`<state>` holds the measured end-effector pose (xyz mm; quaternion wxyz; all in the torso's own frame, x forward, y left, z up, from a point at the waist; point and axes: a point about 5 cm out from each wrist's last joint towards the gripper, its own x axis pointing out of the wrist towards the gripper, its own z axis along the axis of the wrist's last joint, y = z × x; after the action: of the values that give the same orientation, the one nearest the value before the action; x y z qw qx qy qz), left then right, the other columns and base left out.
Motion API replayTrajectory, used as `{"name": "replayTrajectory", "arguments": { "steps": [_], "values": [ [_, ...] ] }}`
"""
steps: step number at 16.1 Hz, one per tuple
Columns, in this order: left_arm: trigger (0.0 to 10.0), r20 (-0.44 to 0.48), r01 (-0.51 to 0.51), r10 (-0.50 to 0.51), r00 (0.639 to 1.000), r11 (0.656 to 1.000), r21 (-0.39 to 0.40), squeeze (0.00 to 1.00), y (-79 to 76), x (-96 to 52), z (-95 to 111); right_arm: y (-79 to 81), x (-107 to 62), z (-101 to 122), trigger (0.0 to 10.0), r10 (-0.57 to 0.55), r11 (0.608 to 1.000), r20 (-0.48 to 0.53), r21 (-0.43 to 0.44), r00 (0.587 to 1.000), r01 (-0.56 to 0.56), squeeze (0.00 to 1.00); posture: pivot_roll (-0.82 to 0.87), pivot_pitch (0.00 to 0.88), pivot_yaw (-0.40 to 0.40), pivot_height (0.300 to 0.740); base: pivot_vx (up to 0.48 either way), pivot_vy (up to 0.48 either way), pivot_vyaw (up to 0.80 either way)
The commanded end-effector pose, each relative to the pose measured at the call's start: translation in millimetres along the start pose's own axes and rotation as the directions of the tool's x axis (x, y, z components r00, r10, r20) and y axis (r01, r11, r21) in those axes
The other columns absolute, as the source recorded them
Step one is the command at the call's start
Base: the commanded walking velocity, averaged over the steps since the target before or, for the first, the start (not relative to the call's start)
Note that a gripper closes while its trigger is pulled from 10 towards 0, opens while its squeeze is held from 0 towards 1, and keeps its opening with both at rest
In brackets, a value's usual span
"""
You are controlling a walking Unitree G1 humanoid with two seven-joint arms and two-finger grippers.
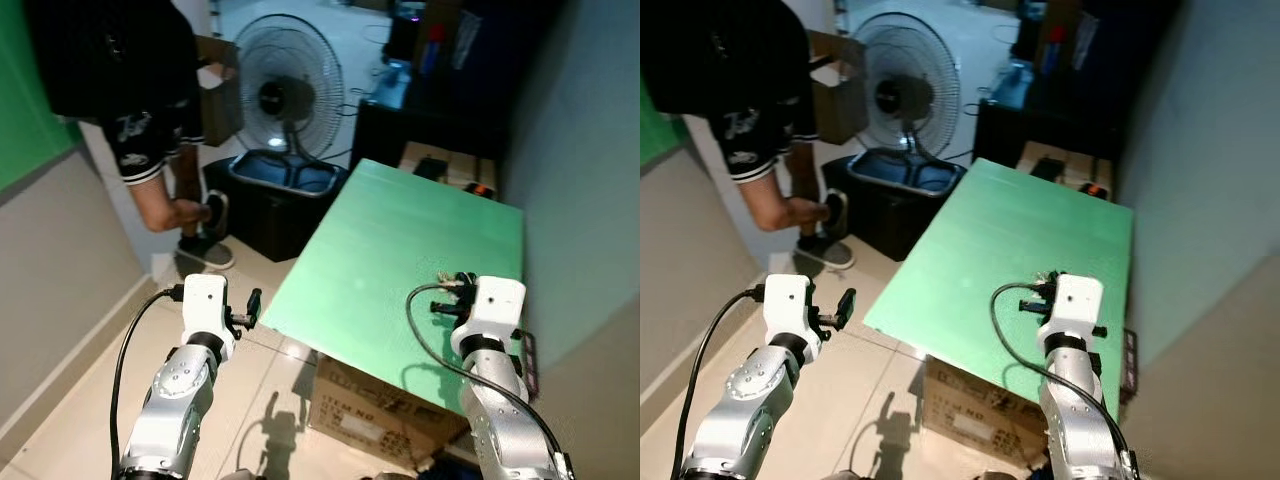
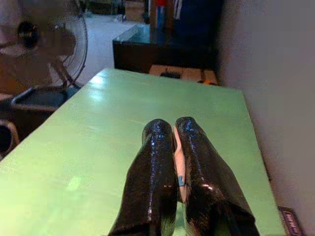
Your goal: Hang keys on a hook
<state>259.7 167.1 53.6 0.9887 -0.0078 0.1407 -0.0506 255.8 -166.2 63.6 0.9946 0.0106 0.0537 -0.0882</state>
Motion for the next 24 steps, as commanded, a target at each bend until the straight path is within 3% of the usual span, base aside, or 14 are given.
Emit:
{"name": "replayTrajectory", "arguments": {
  "steps": [1, 3, 7, 10, 14, 19, 22, 24],
  "values": [
    [10.0, 0.075, 0.026, -0.027, 0.997, 1.000, 0.018, 0.00, -6.4, 2.2, 15, 8.3, 4.1, 24, 0.0, 0.050, 0.998, 0.123, -0.033, 0.991, -0.046, 0.00, -0.07, 0.000, -0.051, 0.740, 0.000, 0.000, 0.00],
    [10.0, 0.136, 0.018, -0.019, 0.991, 1.000, 0.009, 0.00, -5.5, 2.8, 26, 14.7, 5.4, 28, 0.0, 0.078, 0.996, 0.146, -0.051, 0.986, -0.071, 0.00, -0.07, 0.000, -0.046, 0.740, 0.000, 0.000, 0.00],
    [10.0, 0.118, 0.029, -0.032, 0.993, 0.999, 0.030, 0.00, -1.3, 6.8, 27, 16.0, 8.0, 24, 0.0, 0.069, 0.997, 0.131, -0.032, 0.989, -0.065, 0.00, -0.08, 0.000, -0.021, 0.740, 0.000, 0.000, 0.00],
    [10.0, 0.112, 0.037, -0.043, 0.993, 0.998, 0.058, 0.00, -0.3, 10.0, 30, 19.0, 7.4, 20, 0.0, 0.088, 0.995, 0.120, -0.064, 0.989, -0.080, 0.00, -0.08, 0.000, -0.007, 0.740, 0.000, 0.000, 0.00],
    [10.0, 0.128, 0.022, -0.020, 0.992, 1.000, -0.007, 0.00, 2.5, 6.7, 29, 14.0, 4.6, 9, 0.0, 0.075, 0.995, 0.085, -0.072, 0.994, -0.069, 0.00, -0.08, 0.000, -0.012, 0.740, 0.000, 0.000, 0.00],
    [10.0, 0.185, -0.003, 0.000, 0.983, 1.000, 0.016, 0.00, 15.1, 7.1, 41, 7.8, 4.9, 11, 0.0, 0.070, 0.994, 0.118, -0.097, 0.991, -0.058, 0.00, -0.07, 0.000, -0.003, 0.740, 0.000, 0.000, 0.00],
    [10.0, 0.237, -0.048, 0.074, 0.969, 0.992, -0.115, 0.00, 20.6, 4.8, 46, 7.6, 6.3, 11, 0.0, 0.085, 0.990, 0.137, -0.124, 0.987, -0.068, 0.00, -0.06, 0.000, -0.020, 0.740, 0.000, 0.000, 0.00],
    [10.0, 0.226, -0.031, 0.053, 0.973, 0.995, -0.098, 0.00, 16.6, 5.4, 42, 6.3, 6.5, 9, 0.0, 0.086, 0.990, 0.133, -0.124, 0.987, -0.069, 0.00, -0.05, 0.000, -0.027, 0.740, 0.000, 0.000, 0.00]
  ]
}}
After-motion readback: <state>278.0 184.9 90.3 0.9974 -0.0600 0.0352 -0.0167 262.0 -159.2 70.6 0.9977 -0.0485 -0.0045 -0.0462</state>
